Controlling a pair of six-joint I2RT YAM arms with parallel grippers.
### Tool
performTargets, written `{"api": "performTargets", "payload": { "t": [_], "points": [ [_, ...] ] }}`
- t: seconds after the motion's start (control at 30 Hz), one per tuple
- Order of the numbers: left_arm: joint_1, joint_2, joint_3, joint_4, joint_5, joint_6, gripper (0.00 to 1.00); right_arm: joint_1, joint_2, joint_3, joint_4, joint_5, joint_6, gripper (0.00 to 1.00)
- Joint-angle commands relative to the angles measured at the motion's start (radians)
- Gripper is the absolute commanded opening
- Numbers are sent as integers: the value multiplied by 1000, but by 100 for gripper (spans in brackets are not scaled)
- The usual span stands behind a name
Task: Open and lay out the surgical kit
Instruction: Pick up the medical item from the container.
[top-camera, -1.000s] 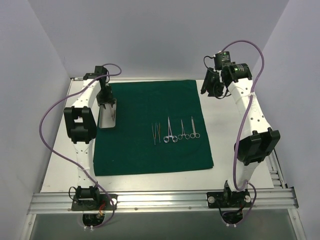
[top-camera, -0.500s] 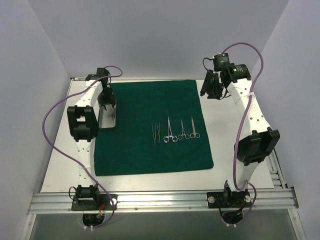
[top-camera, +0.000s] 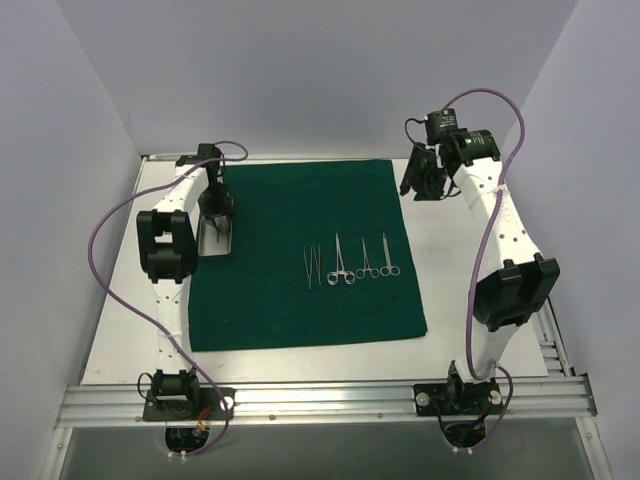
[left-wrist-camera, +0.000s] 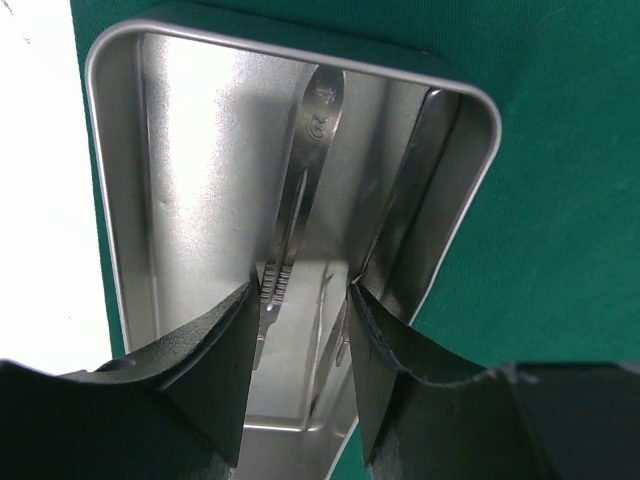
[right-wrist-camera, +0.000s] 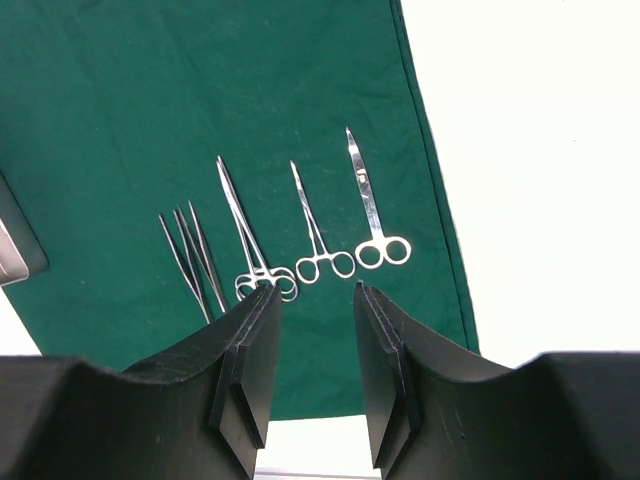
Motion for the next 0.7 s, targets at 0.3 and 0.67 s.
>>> {"api": "performTargets", "payload": {
  "t": [0.3, 0.67],
  "points": [
    [-9, -117, -94, 87, -20, -38, 57, -18, -76, -30, -25, -15, -6, 36],
    [-24, -165, -156, 98, -3, -33, 52, -18, -76, -56, -11, -33, 5, 36]
  ]
}}
